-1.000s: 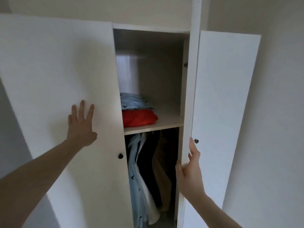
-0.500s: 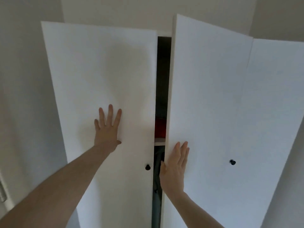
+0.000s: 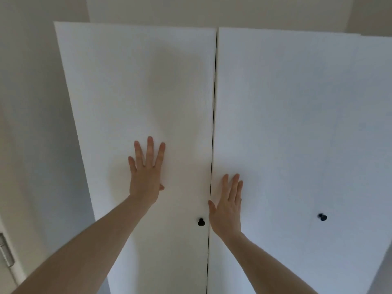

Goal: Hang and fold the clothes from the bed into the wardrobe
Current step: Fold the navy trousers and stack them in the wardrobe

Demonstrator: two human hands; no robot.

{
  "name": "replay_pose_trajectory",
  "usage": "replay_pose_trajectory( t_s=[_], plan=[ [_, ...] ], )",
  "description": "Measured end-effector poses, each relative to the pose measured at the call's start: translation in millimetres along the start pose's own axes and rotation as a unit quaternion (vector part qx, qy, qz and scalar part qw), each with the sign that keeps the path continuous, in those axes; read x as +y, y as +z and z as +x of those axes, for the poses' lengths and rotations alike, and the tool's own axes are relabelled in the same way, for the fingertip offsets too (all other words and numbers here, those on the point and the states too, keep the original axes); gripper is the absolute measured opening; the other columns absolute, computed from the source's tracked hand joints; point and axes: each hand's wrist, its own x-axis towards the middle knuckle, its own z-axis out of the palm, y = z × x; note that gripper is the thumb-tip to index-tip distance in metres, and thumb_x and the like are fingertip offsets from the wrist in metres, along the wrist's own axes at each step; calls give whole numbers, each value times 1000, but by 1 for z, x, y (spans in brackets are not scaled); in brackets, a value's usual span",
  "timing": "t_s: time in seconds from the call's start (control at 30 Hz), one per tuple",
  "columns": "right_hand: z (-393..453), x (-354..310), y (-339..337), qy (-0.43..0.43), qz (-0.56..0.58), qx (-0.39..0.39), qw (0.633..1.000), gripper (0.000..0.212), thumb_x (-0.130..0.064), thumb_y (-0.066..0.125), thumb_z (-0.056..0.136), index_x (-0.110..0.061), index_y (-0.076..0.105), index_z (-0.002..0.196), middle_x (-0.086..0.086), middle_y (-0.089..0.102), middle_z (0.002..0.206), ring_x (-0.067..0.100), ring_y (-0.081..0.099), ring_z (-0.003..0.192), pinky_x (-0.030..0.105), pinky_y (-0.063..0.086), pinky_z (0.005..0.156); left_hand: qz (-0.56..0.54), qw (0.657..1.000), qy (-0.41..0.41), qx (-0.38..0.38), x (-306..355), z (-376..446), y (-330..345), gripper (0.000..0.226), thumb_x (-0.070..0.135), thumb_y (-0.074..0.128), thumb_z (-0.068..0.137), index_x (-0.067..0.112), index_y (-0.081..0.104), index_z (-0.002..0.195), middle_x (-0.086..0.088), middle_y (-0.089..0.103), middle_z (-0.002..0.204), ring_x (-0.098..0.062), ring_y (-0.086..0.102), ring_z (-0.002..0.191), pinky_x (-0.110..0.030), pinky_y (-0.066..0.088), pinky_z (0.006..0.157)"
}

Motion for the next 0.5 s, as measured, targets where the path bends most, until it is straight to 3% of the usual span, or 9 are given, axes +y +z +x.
replay_pose_trajectory(
  t_s=[0.5],
  plan=[
    [12,4,7,-11,4,0,1000,99,-28,56,102,-31,-26,158,-7,-43,159,24,-31,152,56,13,126,-8,1000,1,5,0,1,4,150,45,92,67,20,-25,159,-16,-36,162,-52,-23,149,-67,25,119]
  ],
)
